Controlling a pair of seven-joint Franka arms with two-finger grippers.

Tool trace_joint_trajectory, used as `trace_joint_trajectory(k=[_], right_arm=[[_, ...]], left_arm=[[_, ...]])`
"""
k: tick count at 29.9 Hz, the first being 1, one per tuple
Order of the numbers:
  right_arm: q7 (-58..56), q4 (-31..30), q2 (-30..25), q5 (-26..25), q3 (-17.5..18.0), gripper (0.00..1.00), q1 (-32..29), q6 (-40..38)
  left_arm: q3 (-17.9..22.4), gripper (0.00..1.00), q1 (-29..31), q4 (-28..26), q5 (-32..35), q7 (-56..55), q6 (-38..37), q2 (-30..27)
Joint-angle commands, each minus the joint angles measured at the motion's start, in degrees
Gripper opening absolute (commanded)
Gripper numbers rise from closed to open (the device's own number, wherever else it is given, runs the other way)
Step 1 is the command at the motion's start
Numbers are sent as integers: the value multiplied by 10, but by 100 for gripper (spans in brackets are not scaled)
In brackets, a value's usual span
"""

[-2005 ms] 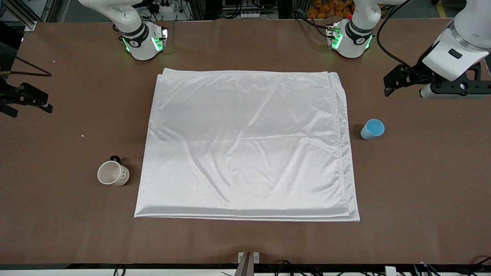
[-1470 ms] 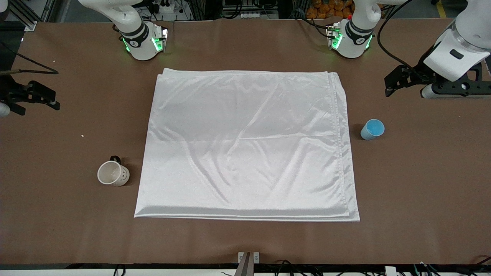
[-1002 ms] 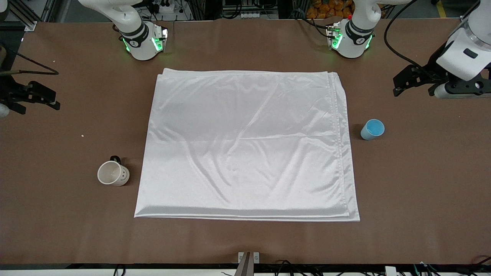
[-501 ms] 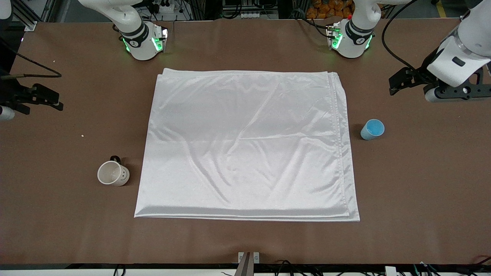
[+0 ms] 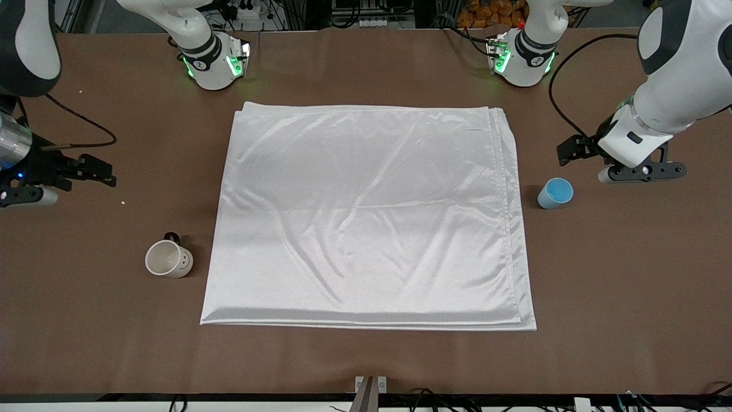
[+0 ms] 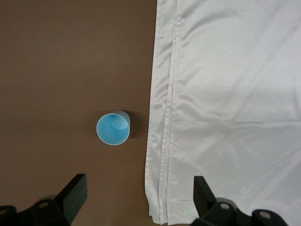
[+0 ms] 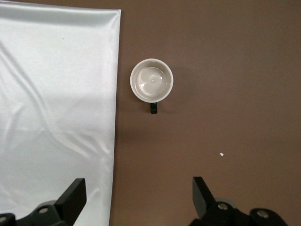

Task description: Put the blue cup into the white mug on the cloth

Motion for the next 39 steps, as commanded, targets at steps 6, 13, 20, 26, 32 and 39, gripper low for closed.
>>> trace_joint_trajectory(k=[6, 13, 20, 26, 32, 39], right_arm=[[7, -122, -2, 1, 3, 100, -7, 143], [5, -161, 30, 1, 3, 100, -7, 221], [4, -169, 58, 1, 4, 100, -6, 256], [1, -178, 79, 1, 4, 100, -6, 291], [1, -190, 100, 2, 4, 100, -6, 329], [1, -190, 129, 3, 4, 100, -6, 359]], left_arm=[[3, 100, 13, -109, 11, 16, 87, -27], [4, 100, 29, -159, 11, 33, 156, -22], [4, 100, 31, -221, 11, 32, 255, -14], [4, 100, 30, -237, 11, 32, 282, 14], [4, 100, 30, -274, 12, 32, 336, 26], [4, 100, 30, -287, 12, 32, 395, 66]])
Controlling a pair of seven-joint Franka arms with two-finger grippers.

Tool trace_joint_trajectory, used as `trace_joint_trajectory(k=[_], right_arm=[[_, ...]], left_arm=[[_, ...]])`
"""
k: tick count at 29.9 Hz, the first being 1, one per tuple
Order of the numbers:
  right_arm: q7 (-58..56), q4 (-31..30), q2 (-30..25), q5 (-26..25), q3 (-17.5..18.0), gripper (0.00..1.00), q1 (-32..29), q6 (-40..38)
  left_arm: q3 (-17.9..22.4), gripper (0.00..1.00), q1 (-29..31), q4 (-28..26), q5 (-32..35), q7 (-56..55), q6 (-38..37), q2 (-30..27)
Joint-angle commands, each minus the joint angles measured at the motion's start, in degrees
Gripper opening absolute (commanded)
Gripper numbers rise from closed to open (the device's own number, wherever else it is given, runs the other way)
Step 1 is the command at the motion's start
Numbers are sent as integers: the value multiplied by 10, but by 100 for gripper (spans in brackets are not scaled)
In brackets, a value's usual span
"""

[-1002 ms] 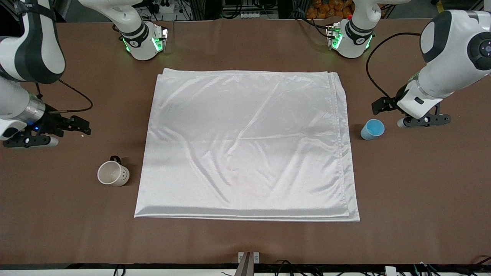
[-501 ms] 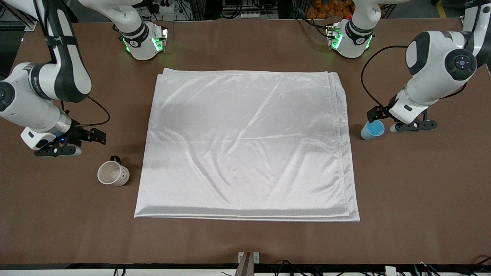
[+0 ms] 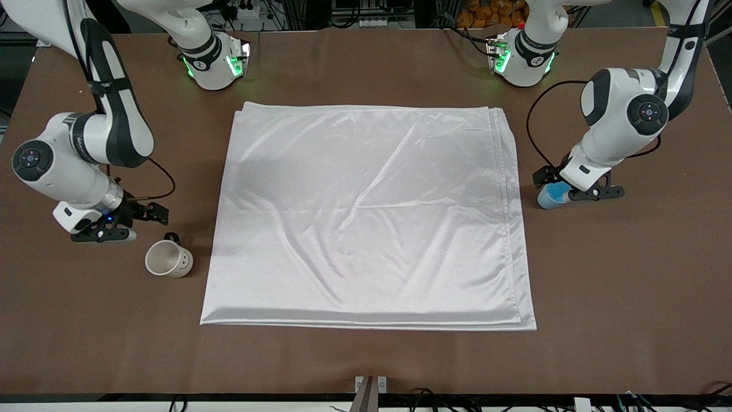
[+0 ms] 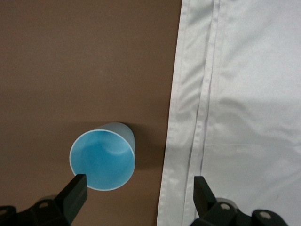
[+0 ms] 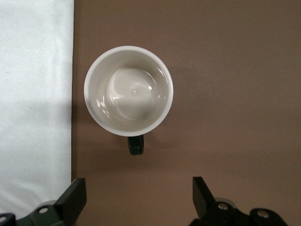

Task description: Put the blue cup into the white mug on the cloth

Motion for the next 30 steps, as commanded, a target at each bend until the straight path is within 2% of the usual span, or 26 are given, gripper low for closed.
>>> trace_joint_trajectory(k=[1, 19, 24, 26, 30], right_arm=[[1, -3, 21, 3, 4, 100, -3, 29], [2, -3, 71, 8, 6, 100, 0, 88], [2, -1, 81, 9, 7, 94, 0, 100], [2, 0, 85, 9, 7, 92, 0, 104], [2, 3, 90, 9, 7, 85, 0, 109]], left_arm=[[-1, 100, 2, -10, 11, 8, 44, 29], [0, 100, 2, -40, 11, 7, 122, 81], [2, 100, 2, -41, 12, 7, 123, 88], [2, 96, 3, -41, 12, 7, 123, 88], [2, 82, 5, -40, 20, 7, 123, 89]])
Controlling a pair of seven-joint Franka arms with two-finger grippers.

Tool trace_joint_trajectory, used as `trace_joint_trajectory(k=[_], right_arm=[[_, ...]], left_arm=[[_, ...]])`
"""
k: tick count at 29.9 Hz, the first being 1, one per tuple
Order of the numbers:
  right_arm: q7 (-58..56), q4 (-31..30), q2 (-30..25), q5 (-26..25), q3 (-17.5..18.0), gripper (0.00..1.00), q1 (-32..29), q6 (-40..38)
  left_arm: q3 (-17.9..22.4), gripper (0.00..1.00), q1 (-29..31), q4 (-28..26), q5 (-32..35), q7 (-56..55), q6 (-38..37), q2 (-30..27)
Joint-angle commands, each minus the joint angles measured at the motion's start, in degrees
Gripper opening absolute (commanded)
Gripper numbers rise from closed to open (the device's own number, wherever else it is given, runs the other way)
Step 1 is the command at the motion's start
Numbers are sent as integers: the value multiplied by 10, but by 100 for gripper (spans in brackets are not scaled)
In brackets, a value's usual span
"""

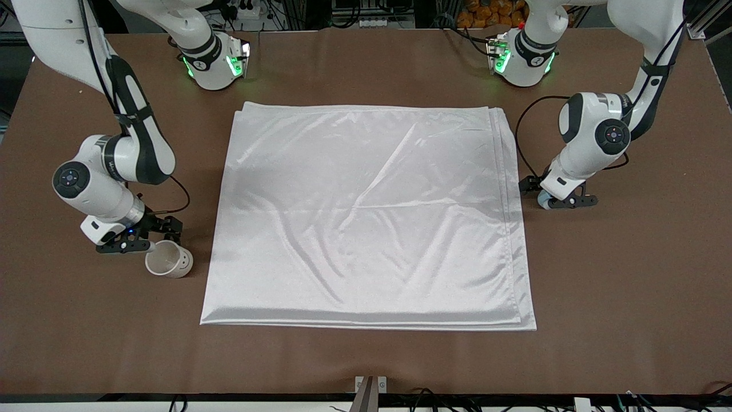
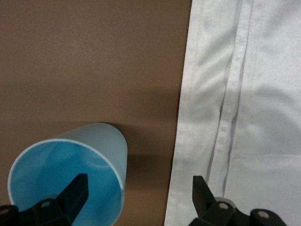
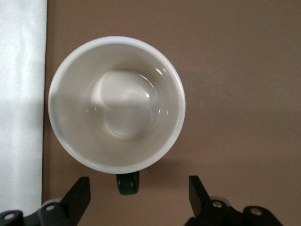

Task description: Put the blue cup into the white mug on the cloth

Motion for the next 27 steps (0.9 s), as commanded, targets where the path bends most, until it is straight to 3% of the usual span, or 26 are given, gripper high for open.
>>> trace_joint_trajectory(k=[1, 10, 15, 20, 22, 27], right_arm=[[1, 4, 9, 9, 2, 82, 0, 12], [3, 14, 15, 10, 8, 58, -1, 12], [5, 20, 18, 11, 10, 27, -1, 11], [6, 24, 17, 11, 16, 1, -1, 8], [5, 29, 12, 10, 19, 0, 0, 1], [7, 42, -12, 10, 30, 0, 4, -29]], left_arm=[[2, 79, 8, -3, 24, 7, 9, -2], [2, 58, 16, 1, 31, 12, 9, 0], [2, 36, 16, 5, 31, 12, 9, 0], [2, 6, 16, 9, 31, 19, 9, 0], [2, 0, 16, 10, 31, 30, 9, 0], [3, 0, 16, 15, 31, 43, 9, -2]])
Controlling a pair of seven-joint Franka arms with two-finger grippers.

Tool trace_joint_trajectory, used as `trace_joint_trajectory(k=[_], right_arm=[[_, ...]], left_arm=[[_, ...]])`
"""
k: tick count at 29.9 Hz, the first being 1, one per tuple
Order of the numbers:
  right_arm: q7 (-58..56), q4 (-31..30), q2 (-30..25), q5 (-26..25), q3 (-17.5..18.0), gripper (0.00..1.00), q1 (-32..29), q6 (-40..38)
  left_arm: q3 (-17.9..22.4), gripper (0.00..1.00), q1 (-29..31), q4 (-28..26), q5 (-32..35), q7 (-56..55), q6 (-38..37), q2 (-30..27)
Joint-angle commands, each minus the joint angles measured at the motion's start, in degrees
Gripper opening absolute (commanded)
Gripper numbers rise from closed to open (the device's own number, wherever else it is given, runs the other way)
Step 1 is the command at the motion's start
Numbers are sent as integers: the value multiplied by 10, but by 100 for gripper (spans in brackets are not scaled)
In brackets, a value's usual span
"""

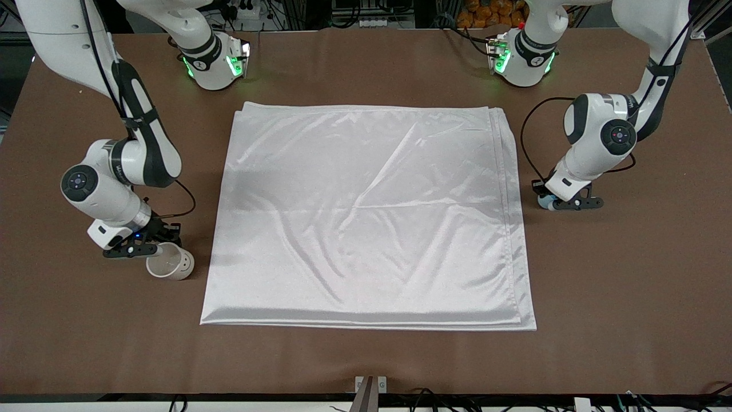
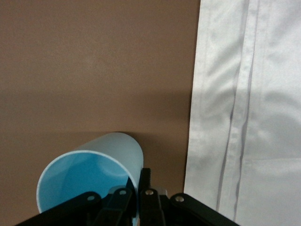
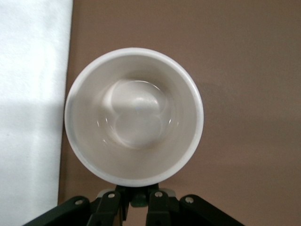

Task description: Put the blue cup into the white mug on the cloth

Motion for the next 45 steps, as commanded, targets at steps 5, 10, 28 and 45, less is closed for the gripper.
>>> trace_joint_trajectory(k=[5, 10, 28, 45], right_arm=[[12, 53, -56, 9, 19, 0, 16, -106], [48, 116, -63, 29, 21, 0, 42, -200], [337, 233, -54, 1, 24, 0, 240, -282], [406, 241, 45, -3, 81, 0, 334, -174]], left_arm=[[1, 0, 3, 18, 11, 31, 0, -8], [1, 0, 3, 27, 11, 33, -6, -31], [-7, 0, 9, 246, 11, 47, -284, -60], [-17, 0, 5, 407, 12, 47, -422, -62]])
